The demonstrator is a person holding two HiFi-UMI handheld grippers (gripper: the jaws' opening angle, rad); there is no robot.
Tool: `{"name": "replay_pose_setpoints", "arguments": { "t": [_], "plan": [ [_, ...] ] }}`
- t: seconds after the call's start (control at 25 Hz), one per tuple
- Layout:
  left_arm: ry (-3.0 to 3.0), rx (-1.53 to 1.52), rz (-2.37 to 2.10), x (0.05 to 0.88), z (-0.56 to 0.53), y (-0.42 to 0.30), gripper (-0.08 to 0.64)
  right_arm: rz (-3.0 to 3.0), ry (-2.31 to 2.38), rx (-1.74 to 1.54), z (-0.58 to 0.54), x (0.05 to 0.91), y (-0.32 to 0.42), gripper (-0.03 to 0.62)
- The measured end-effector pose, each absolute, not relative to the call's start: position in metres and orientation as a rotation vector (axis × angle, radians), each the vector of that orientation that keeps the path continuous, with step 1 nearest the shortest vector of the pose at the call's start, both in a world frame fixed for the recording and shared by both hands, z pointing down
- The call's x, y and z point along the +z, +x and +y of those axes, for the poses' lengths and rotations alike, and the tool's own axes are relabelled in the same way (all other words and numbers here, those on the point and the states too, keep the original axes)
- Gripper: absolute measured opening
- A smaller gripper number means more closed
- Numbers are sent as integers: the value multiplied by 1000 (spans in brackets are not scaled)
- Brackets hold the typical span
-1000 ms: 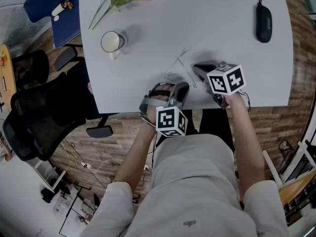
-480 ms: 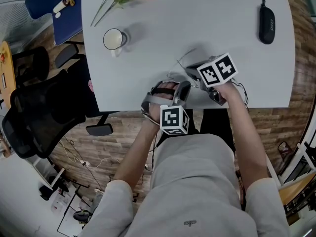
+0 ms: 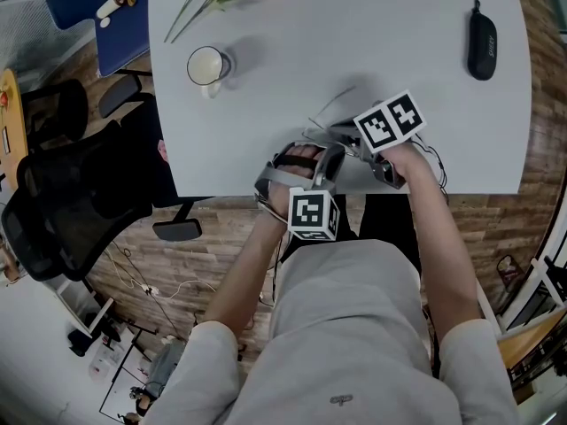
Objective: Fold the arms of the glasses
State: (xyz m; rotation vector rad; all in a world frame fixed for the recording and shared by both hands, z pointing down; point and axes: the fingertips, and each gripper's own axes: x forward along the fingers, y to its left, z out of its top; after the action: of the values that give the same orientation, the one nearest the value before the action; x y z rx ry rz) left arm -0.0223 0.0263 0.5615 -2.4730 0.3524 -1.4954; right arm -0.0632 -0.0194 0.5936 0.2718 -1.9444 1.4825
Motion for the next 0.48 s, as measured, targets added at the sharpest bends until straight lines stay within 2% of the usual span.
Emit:
{"name": "replay_pose_setpoints", "arguments": {
  "t": [0.48],
  "plan": [
    [-2495,-1485,358,562,31,-20,25,-1946,289,1468,-18,594,-54,8]
  ]
}}
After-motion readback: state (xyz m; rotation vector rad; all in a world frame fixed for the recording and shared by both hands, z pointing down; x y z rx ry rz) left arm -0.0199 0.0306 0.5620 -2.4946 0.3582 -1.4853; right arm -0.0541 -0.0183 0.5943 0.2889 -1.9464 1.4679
